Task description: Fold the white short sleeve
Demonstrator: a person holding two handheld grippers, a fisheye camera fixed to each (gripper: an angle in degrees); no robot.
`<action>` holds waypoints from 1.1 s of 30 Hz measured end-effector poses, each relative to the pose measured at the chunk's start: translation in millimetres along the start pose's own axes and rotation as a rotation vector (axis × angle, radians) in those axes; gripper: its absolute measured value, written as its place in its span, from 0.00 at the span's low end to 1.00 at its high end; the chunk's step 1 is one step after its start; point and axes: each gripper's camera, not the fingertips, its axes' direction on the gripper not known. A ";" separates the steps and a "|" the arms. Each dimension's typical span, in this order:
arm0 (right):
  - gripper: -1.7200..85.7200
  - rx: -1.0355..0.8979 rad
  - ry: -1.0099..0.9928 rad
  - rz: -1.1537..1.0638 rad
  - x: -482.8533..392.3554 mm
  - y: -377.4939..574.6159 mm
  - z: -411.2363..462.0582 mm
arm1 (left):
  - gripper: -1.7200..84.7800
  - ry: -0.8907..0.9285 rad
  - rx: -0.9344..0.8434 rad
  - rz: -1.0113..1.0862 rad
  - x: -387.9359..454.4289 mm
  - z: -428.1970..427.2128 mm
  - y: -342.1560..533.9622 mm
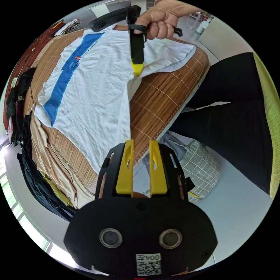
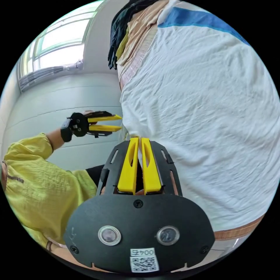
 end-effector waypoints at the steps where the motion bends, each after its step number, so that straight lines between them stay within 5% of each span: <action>1: 0.07 -0.045 0.034 -0.015 -6.2 -0.6 9.7 | 0.11 0.004 -0.007 0.003 -1.3 2.2 3.9; 6: 0.13 -0.106 0.233 -0.116 -54.0 16.9 45.9 | 0.11 -0.004 -0.030 -0.014 -13.4 4.0 27.2; 11: 0.09 0.165 0.529 0.035 -77.0 91.6 18.3 | 0.10 -0.019 0.031 -0.106 -43.0 -8.2 42.2; 17: 0.05 -0.043 0.949 0.102 -84.1 135.0 68.1 | 0.06 -0.089 0.095 -0.089 -68.5 -11.1 8.4; 33: 0.01 -0.106 1.107 0.078 -125.5 94.4 125.3 | 0.02 0.001 -0.076 -0.159 -150.9 46.1 -68.6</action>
